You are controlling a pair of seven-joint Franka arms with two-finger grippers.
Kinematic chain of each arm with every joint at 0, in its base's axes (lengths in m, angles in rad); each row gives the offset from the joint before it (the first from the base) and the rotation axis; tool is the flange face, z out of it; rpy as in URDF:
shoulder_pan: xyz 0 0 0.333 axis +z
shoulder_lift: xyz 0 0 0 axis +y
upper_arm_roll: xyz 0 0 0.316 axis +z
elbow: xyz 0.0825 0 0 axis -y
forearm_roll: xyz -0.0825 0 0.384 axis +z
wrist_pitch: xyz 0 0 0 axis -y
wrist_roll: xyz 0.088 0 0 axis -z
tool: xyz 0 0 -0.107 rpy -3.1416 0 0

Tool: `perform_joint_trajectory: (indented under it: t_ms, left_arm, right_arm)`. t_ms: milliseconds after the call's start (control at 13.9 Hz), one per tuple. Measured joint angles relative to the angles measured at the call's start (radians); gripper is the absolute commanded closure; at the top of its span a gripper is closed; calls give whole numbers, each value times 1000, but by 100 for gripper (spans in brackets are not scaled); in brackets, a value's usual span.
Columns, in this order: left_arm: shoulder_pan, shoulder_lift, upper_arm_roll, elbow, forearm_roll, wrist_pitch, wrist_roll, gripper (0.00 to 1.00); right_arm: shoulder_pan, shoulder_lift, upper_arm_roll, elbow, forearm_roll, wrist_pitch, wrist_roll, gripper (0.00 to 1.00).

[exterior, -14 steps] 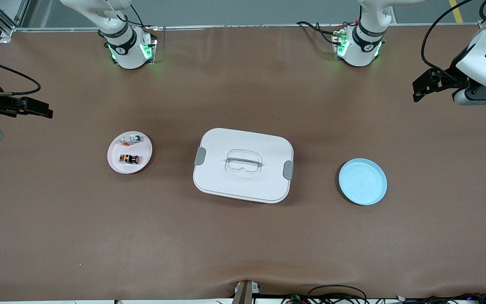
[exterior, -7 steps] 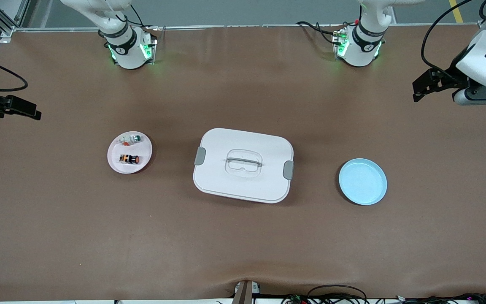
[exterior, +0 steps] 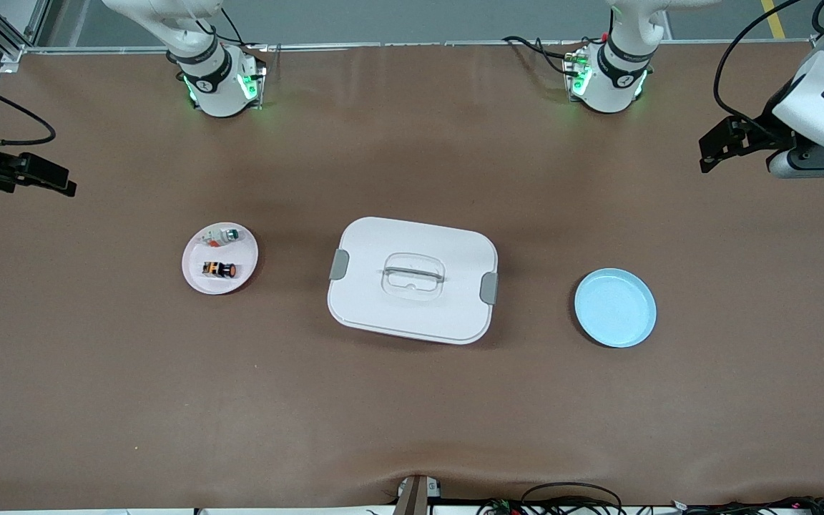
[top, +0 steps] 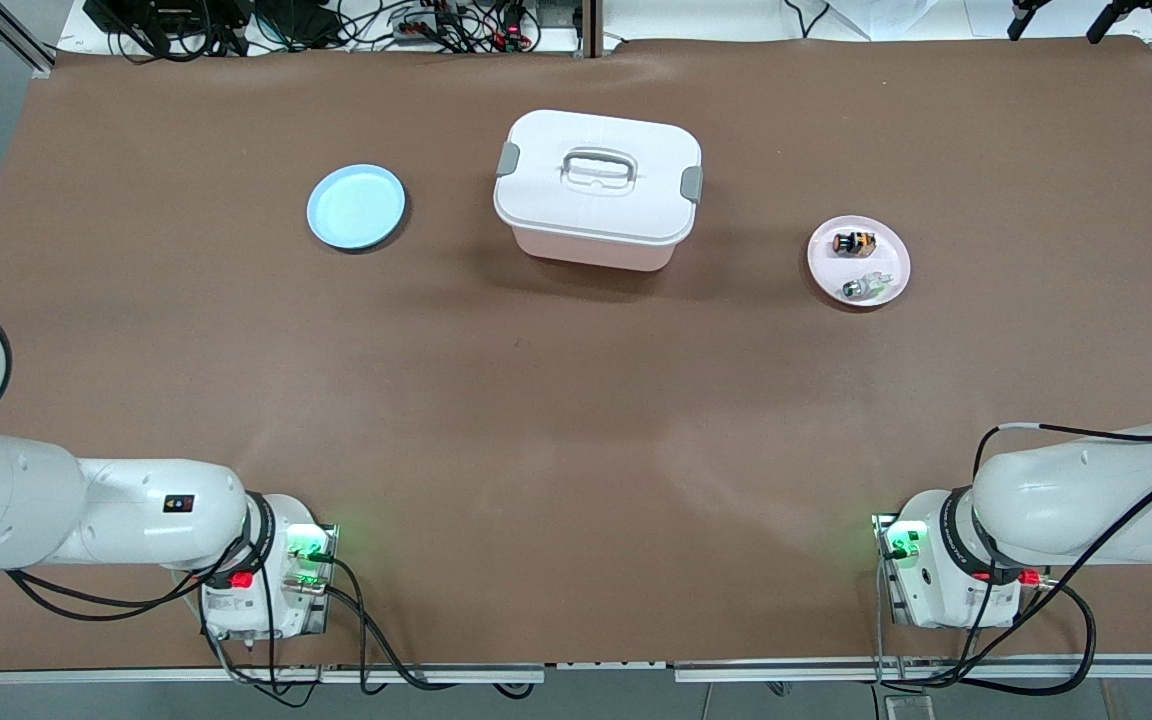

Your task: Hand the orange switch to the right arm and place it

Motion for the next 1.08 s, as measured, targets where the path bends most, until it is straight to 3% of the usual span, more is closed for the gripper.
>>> perform_joint_trajectory:
  t_ms: [360,1079]
  left_arm:
    - [4,0,2,10,0,4,0,0]
    - [4,18,4,34,0,5,0,0]
  right_arm:
    - [0,-40,-5,-56,3,49,7,0]
    - [9,-48,-7,-47,15,77,89,0]
